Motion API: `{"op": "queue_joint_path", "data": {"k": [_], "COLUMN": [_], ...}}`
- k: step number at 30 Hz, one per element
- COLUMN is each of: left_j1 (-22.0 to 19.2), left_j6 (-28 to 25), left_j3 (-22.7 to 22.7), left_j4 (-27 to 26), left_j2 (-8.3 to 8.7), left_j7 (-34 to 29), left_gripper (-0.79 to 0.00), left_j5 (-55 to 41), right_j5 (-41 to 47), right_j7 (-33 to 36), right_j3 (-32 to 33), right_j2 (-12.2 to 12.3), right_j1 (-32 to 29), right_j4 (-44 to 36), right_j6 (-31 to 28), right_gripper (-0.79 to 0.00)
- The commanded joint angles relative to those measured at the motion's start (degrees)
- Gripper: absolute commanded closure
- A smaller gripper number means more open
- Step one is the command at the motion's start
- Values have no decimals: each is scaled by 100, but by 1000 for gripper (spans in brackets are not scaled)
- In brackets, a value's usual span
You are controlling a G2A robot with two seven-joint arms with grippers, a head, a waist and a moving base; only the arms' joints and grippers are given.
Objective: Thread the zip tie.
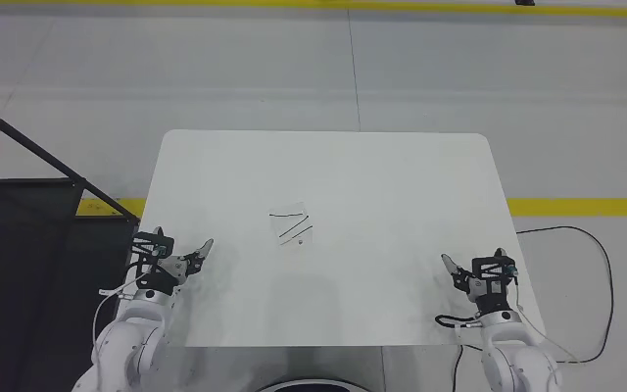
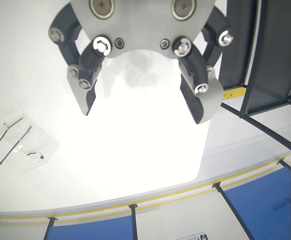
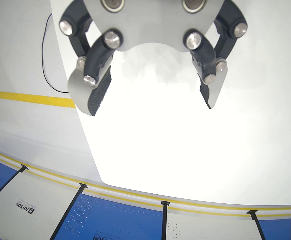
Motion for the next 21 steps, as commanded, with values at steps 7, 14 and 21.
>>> {"op": "queue_joint_path", "data": {"k": [7, 14, 21], "left_j1": [0, -6, 278], "left_j6": [0, -11, -876], "left_j3": [0, -1, -122], "left_j4": [0, -18, -59], "left_j2": [0, 0, 22], "left_j7": [0, 54, 802], "left_gripper": [-785, -785, -785], "left_j5": [0, 12, -160], "right_j5": [0, 0, 173], "right_j7": [0, 0, 144], "right_j3": [0, 0, -157], "right_j2": [0, 0, 14], "right_j1": [0, 0, 68], "right_j4": [0, 0, -221], "right_j6": [0, 0, -915], "right_gripper": [-785, -785, -785]}}
